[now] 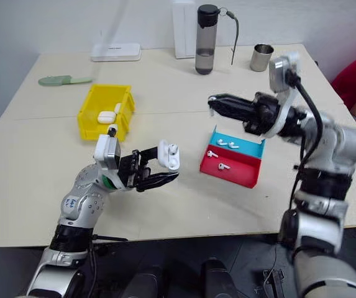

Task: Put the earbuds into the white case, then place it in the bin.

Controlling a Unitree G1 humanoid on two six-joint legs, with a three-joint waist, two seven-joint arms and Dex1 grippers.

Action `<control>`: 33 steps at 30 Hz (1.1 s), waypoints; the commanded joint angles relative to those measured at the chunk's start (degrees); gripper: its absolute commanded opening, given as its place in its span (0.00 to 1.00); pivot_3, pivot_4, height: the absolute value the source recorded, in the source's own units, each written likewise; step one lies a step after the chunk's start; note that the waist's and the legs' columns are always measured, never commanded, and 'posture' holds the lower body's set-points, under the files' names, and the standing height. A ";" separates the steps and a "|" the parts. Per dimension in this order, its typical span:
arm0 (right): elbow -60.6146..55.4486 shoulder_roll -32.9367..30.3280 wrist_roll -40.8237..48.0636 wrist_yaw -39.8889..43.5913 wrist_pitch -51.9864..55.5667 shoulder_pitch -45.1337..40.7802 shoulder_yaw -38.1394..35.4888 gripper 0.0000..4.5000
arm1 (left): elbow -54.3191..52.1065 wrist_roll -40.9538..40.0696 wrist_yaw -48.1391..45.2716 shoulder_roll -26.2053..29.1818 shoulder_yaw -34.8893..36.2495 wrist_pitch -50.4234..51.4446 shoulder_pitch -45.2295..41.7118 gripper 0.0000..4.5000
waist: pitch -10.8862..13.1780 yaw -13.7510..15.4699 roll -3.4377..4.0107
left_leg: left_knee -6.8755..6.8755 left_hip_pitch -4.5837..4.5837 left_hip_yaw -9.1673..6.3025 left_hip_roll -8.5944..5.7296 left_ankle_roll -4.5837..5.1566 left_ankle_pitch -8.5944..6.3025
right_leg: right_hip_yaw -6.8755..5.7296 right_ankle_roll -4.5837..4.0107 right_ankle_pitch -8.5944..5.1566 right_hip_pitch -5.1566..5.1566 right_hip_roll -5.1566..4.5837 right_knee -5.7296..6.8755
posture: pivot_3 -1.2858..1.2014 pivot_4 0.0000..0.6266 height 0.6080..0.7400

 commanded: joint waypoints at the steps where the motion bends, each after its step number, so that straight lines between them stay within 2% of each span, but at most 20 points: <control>1: -9.42 5.37 10.32 -9.93 2.32 3.11 -3.79 0.10 | -0.32 -1.60 -0.04 -1.07 -0.14 1.12 -1.60 0.62 | 0.00 -0.06 0.00 | -0.04 0.00 0.00 -0.02 0.00 0.00 | 0.01 0.00 0.00 0.00 -0.01 0.01 | 0.52 0.24 1.00; 5: -14.52 6.58 14.49 -13.21 0.44 8.80 -0.07 0.10 | 0.03 -1.69 0.30 -1.85 0.21 2.37 -2.87 0.62 | 0.00 0.00 0.00 | 0.00 0.02 -0.06 -0.09 0.01 0.00 | -0.01 0.00 0.00 0.01 -0.09 -0.06 | 0.52 0.24 1.00; 11: -15.21 5.69 17.02 -15.89 -4.53 12.82 3.85 0.10 | -0.14 -2.29 0.52 -2.38 0.79 3.55 -3.81 0.62 | 0.00 -0.22 0.00 | -0.08 0.07 -0.03 -0.12 0.01 0.01 | 0.01 0.00 0.00 0.00 -0.07 -0.05 | 0.52 0.24 1.00; 25: -14.37 1.77 20.44 -17.11 -9.96 16.37 10.23 0.10 | 0.04 -2.00 0.55 -2.44 1.00 3.95 -4.34 0.62 | 0.00 -0.08 0.00 | -0.07 0.08 -0.03 -0.12 0.02 0.00 | 0.02 0.00 0.00 0.04 -0.08 -0.09 | 0.52 0.24 1.00; 33: -14.50 -0.50 18.37 -16.78 -14.41 19.07 13.39 0.10 | -0.46 -1.98 0.92 -2.92 0.85 3.73 -4.26 0.62 | 0.00 -0.05 0.00 | -0.08 0.08 -0.03 -0.12 0.02 0.01 | 0.02 0.00 0.00 0.05 -0.08 -0.13 | 0.52 0.24 1.00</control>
